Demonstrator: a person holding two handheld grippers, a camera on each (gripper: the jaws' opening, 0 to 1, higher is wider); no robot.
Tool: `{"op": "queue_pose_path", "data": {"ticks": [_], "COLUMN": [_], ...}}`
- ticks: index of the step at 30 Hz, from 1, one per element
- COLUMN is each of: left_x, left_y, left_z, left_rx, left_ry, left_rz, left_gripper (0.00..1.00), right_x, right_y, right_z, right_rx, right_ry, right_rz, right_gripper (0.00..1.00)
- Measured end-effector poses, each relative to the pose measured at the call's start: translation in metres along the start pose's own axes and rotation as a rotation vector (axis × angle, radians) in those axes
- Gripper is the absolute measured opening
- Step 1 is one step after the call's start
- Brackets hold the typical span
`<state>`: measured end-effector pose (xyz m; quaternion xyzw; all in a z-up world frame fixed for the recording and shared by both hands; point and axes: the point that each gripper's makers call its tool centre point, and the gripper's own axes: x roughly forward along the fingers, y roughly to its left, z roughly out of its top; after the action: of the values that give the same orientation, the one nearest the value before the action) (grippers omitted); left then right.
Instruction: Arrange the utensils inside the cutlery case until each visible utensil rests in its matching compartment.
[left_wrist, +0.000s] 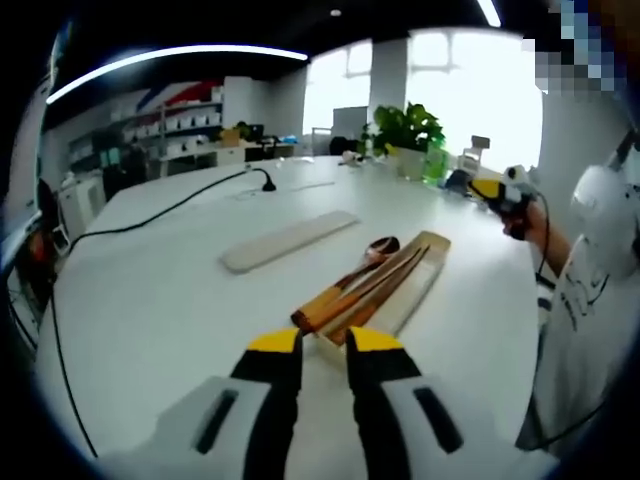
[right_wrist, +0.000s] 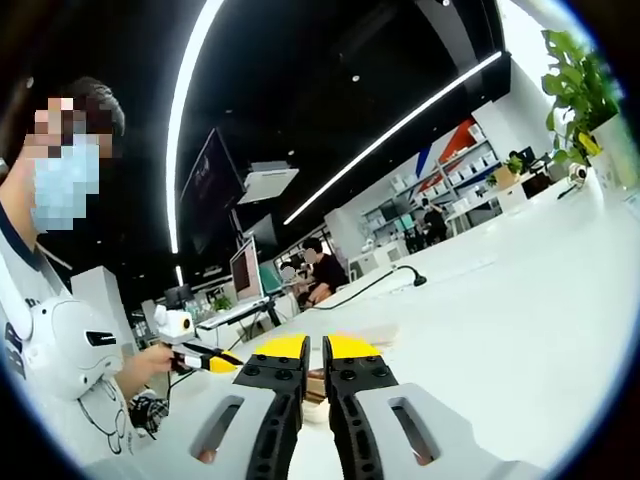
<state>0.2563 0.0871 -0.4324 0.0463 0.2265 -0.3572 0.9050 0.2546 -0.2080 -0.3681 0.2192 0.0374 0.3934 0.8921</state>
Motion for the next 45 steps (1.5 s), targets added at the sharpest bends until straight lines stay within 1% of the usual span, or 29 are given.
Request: {"op": "queue_pose_path", "data": {"ticks": [2,4,6,8,11,14,17,19,22,26,27,28,32,34,35,36,38,40,41,42,44,45], "left_x": [0.001,0.003,0.005,0.005,0.006,0.006,0.009,0.011,0.012,0.012,0.01,0.009,0.001,-0.006,-0.01,-0.015,-0.021,-0.026,-0.028,-0.03,-0.033,-0.034], "left_y": [-0.001,-0.002,-0.003,-0.004,-0.006,-0.007,-0.009,-0.01,-0.011,-0.012,-0.008,-0.005,0.0,0.006,0.009,0.011,0.012,0.011,0.011,0.01,0.007,0.005], "left_z": [0.001,0.001,0.0,-0.001,-0.001,0.001,0.001,-0.001,-0.003,-0.003,-0.003,-0.002,0.006,0.013,0.016,0.017,0.017,0.016,0.015,0.015,0.014,0.013], "left_rx": [0.002,0.004,0.008,0.012,0.027,0.043,0.057,0.072,0.106,0.117,0.13,0.138,0.107,0.093,0.085,0.078,0.068,0.057,0.057,0.061,0.065,0.066], "left_ry": [-0.005,-0.007,-0.006,-0.001,0.005,-0.003,-0.006,0.002,0.011,0.01,0.009,0.001,-0.06,-0.111,-0.136,-0.158,-0.185,-0.205,-0.214,-0.22,-0.223,-0.218], "left_rz": [-0.005,-0.009,-0.012,-0.016,-0.02,-0.025,-0.037,-0.037,-0.031,-0.034,-0.015,0.004,0.026,0.067,0.09,0.109,0.119,0.128,0.138,0.148,0.156,0.156], "left_gripper": [0.18,0.18,0.18,0.19,0.19,0.19,0.2,0.2,0.21,0.22,0.22,0.22,0.23,0.24,0.24,0.24,0.24,0.24,0.23,0.23,0.23,0.23], "right_x": [0.003,0.008,0.016,0.022,0.03,0.035,0.039,0.039,0.039,0.041,0.042,0.042,0.046,0.049,0.051,0.053,0.058,0.065,0.071,0.075,0.086,0.089], "right_y": [-0.003,-0.003,-0.001,0.001,0.003,0.006,0.008,0.009,0.007,0.011,0.012,0.012,0.014,0.015,0.015,0.015,0.017,0.023,0.028,0.03,0.04,0.043], "right_z": [-0.008,-0.016,-0.026,-0.034,-0.041,-0.049,-0.055,-0.058,-0.06,-0.062,-0.063,-0.063,-0.053,-0.047,-0.045,-0.044,-0.042,-0.039,-0.035,-0.032,-0.026,-0.022], "right_rx": [0.027,0.028,0.02,-0.006,-0.024,-0.018,-0.014,-0.022,-0.043,-0.044,-0.046,-0.054,-0.09,-0.13,-0.164,-0.194,-0.269,-0.326,-0.368,-0.389,-0.467,-0.527], "right_ry": [0.035,0.069,0.118,0.161,0.187,0.211,0.23,0.25,0.265,0.279,0.281,0.283,0.277,0.291,0.309,0.338,0.406,0.446,0.468,0.472,0.502,0.527], "right_rz": [-0.004,-0.003,0.004,0.011,0.02,0.035,0.039,0.044,0.04,0.053,0.057,0.058,0.061,0.068,0.075,0.08,0.098,0.126,0.145,0.153,0.19,0.203], "right_gripper": [0.06,0.09,0.12,0.14,0.17,0.18,0.18,0.19,0.2,0.2,0.2,0.2,0.2,0.19,0.19,0.18,0.17,0.15,0.15,0.15,0.15,0.15]}}
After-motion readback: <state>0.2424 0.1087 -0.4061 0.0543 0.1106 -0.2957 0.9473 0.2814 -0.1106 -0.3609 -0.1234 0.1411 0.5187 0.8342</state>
